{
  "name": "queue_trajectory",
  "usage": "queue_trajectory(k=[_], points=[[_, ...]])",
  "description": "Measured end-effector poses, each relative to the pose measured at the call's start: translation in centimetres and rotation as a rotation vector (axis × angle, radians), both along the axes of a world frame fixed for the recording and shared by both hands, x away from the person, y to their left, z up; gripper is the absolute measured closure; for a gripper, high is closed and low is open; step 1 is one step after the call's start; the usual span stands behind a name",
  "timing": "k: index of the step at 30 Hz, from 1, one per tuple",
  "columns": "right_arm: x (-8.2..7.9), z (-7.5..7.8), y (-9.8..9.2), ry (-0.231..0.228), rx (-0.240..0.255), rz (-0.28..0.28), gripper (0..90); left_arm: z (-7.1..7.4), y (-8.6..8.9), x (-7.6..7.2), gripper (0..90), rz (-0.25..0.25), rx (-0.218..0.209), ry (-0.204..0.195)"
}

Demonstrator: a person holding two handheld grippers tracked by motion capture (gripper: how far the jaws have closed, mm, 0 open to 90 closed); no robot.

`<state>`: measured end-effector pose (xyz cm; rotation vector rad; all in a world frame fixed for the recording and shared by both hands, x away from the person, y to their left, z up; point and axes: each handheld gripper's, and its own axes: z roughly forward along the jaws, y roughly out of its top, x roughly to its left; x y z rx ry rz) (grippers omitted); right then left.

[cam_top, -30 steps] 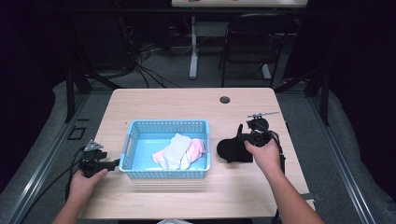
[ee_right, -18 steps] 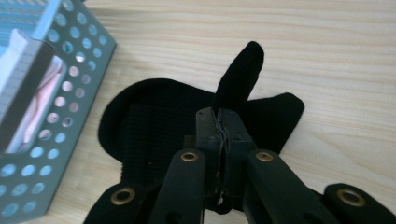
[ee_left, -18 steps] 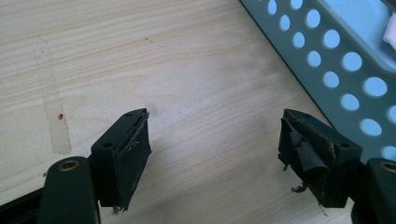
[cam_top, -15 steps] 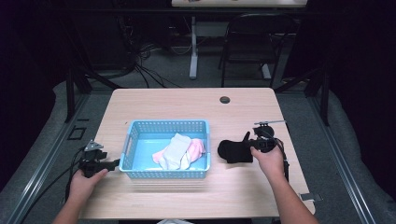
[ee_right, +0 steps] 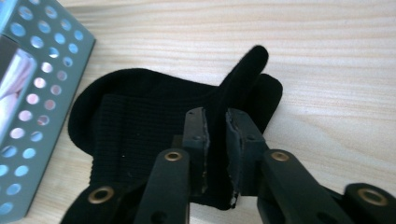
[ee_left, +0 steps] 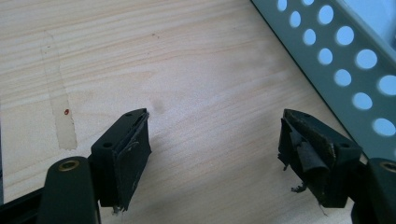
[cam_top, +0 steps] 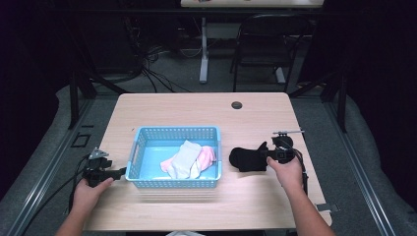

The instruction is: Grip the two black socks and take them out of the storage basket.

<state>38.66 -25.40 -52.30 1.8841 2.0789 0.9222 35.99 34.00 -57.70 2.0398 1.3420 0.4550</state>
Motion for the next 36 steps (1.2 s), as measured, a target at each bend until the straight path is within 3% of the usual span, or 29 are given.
queue_trajectory(k=[5,21,29,36], points=[[-0.3,0.5,-0.2,-0.022,0.011,0.003,67.0,0.0,0.0,0.0,24.7,0.001,-0.002,-0.002],[-1.3,1.9,-0.6,-0.068,0.007,-0.013,60.8,0.1,0.0,-0.1,24.7,-0.002,-0.003,-0.004],[-3.2,2.5,0.4,-0.128,-0.019,0.020,58.5,0.0,0.0,-0.1,24.7,-0.003,-0.003,-0.005],[-4.7,1.6,1.5,-0.155,-0.037,0.044,56.5,0.1,0.1,-0.1,24.7,-0.006,-0.001,-0.007]])
